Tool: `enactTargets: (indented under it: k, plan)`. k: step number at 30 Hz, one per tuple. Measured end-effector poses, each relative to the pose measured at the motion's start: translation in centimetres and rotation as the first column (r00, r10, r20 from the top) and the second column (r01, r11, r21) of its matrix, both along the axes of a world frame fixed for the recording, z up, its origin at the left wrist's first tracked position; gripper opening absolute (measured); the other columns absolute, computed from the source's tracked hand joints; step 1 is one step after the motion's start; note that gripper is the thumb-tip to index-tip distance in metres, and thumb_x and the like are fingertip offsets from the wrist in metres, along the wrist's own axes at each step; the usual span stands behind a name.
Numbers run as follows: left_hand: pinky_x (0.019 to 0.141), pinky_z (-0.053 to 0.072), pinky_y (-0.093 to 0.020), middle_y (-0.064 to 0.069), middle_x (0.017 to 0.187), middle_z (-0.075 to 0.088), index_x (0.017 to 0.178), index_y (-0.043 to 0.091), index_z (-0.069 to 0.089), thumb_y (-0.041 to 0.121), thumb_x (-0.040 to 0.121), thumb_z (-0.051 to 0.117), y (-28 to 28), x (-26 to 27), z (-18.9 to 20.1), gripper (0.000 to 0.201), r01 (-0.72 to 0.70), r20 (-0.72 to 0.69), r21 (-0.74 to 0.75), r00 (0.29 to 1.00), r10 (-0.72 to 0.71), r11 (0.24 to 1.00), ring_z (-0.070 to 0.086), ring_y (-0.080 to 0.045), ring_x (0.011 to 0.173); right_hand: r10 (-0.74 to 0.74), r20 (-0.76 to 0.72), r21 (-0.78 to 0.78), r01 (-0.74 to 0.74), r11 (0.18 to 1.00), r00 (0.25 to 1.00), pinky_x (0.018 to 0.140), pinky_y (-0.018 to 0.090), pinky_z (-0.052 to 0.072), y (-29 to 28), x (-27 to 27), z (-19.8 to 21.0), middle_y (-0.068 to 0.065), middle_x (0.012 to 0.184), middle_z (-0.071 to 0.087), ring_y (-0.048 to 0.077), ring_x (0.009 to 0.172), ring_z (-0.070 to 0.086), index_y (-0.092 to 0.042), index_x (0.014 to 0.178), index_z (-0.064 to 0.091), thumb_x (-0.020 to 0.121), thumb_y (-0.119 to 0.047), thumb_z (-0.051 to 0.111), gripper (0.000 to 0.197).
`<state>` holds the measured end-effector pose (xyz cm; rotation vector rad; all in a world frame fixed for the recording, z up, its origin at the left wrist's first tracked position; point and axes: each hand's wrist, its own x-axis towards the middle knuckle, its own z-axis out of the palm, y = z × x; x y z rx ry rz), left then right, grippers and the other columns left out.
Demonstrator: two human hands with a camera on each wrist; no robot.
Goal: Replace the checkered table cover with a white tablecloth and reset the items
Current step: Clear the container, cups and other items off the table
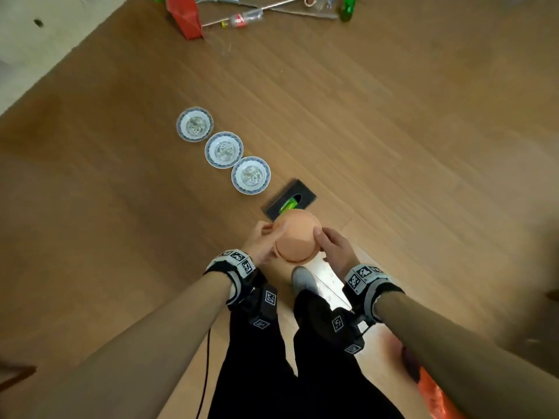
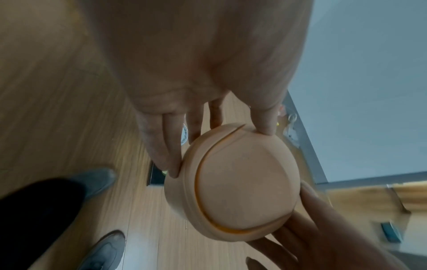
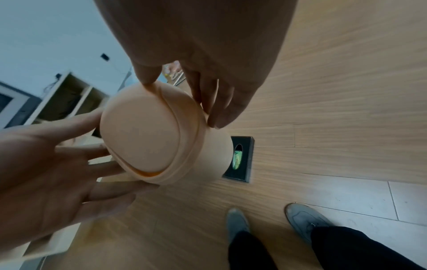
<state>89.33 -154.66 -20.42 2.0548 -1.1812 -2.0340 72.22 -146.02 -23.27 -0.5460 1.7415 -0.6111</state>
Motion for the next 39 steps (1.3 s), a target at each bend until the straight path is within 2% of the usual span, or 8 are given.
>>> enactTargets:
  k: [5,10,18,22,26,29,34,39]
  plan:
    - [0.088,0.055,-0.050,-0.006,0.115,0.059,0.112,0.017,0.051,0.041,0.092,0.065,-3.7,-3.3,-7.8,0.034,0.100,-0.022,0.033,0.995,-0.099,0.994,0.061,-0.016,0.087,-0.170,-0.020,0.081,0.171,0.982,0.985,0.104,0.052,0.045,-1.7,-1.7,-5.8,0.000,0.119,0.066,0.023,0.114,0.059,-0.028,0.124,0.061,0.082,-0.071,0.050,0.061]
    - [0.086,0.057,-0.047,0.003,0.109,0.059,0.124,0.015,0.052,0.040,0.092,0.064,-5.3,-6.2,-13.1,0.042,0.291,-0.050,-0.018,0.955,-0.291,0.957,0.059,-0.012,0.091,-0.438,0.032,0.140,0.430,0.892,0.899,0.088,0.039,0.045,-1.3,-2.9,-10.8,0.005,0.127,0.060,0.026,0.116,0.056,-0.016,0.140,0.051,0.100,-0.040,0.053,0.046]
    - [0.078,0.053,-0.029,0.004,0.118,0.057,0.132,0.021,0.048,0.042,0.093,0.062,-5.3,-9.6,-24.4,0.047,0.456,-0.076,-0.024,0.887,-0.456,0.890,0.061,-0.019,0.107,-0.665,0.052,0.146,0.653,0.744,0.745,0.089,0.039,0.045,0.4,-3.9,-22.6,0.005,0.127,0.058,0.028,0.117,0.055,-0.016,0.141,0.049,0.101,-0.031,0.054,0.044]
    - [0.093,0.052,-0.040,0.007,0.116,0.057,0.121,0.033,0.048,0.045,0.092,0.062,-5.6,-11.0,-33.6,0.035,0.517,-0.087,-0.034,0.851,-0.518,0.855,0.061,-0.021,0.109,-0.705,0.066,0.135,0.694,0.707,0.706,0.086,0.037,0.043,1.0,-5.1,-31.8,0.006,0.127,0.058,0.028,0.116,0.055,-0.017,0.139,0.051,0.101,-0.032,0.053,0.041]
    - [0.089,0.054,-0.041,0.002,0.127,0.055,0.132,0.028,0.047,0.045,0.093,0.061,-6.3,-12.0,-43.2,0.045,0.547,-0.094,-0.028,0.832,-0.547,0.837,0.060,-0.025,0.113,-0.722,0.065,0.112,0.714,0.691,0.689,0.082,0.035,0.042,0.5,-5.9,-41.4,0.004,0.121,0.060,0.026,0.109,0.056,-0.025,0.125,0.055,0.101,-0.030,0.052,0.024]
    - [0.090,0.053,-0.043,0.003,0.129,0.056,0.129,0.030,0.048,0.044,0.092,0.062,-6.8,-12.8,-48.9,0.043,0.562,-0.087,-0.032,0.822,-0.562,0.827,0.060,-0.025,0.113,-0.742,0.071,0.095,0.736,0.670,0.666,0.083,0.035,0.043,0.0,-6.0,-47.1,0.004,0.126,0.058,0.027,0.116,0.055,-0.025,0.130,0.054,0.102,-0.031,0.051,0.029]
    - [0.086,0.053,-0.042,0.007,0.130,0.058,0.117,0.042,0.048,0.051,0.090,0.061,-7.7,-14.1,-53.8,0.031,0.551,-0.084,-0.060,0.828,-0.554,0.832,0.061,-0.024,0.114,-0.766,0.057,0.041,0.765,0.643,0.640,0.081,0.029,0.043,-0.9,-6.1,-51.4,-0.010,0.110,0.061,0.016,0.105,0.055,-0.030,0.124,0.053,0.104,-0.032,0.046,0.022]
    - [0.100,0.048,-0.047,0.014,0.122,0.059,0.118,0.046,0.049,0.068,0.073,0.059,-7.9,-14.9,-54.4,0.051,0.581,-0.066,-0.120,0.804,-0.590,0.805,0.062,-0.019,0.113,-0.782,0.063,0.038,0.781,0.623,0.620,0.093,0.029,0.042,-1.3,-6.5,-51.7,-0.001,0.123,0.059,0.016,0.108,0.055,-0.020,0.139,0.051,0.105,-0.033,0.044,0.038]
